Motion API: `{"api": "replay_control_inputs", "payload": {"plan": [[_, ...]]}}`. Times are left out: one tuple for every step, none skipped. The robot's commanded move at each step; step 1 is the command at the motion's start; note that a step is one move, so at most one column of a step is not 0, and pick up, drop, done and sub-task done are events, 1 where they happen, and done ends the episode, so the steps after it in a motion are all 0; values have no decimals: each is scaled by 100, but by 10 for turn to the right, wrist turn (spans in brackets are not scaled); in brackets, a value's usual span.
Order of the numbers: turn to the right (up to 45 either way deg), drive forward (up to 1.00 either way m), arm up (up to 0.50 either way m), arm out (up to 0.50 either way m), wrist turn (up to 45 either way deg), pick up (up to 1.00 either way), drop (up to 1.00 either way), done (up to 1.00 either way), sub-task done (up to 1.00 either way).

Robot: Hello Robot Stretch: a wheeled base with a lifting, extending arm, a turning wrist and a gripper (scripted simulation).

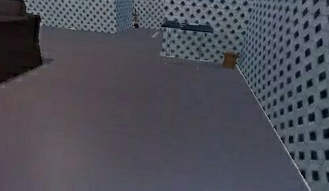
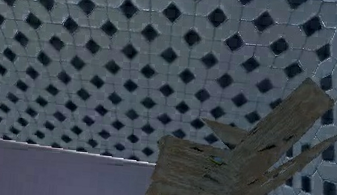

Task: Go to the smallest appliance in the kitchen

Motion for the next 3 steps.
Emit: {"api": "replay_control_inputs", "payload": {"plan": [[0,30,0,0,0,0,0,0,0],[-360,0,0,0,0,0,0,0,0],[0,30,0,0,0,0,0,0,0]]}}
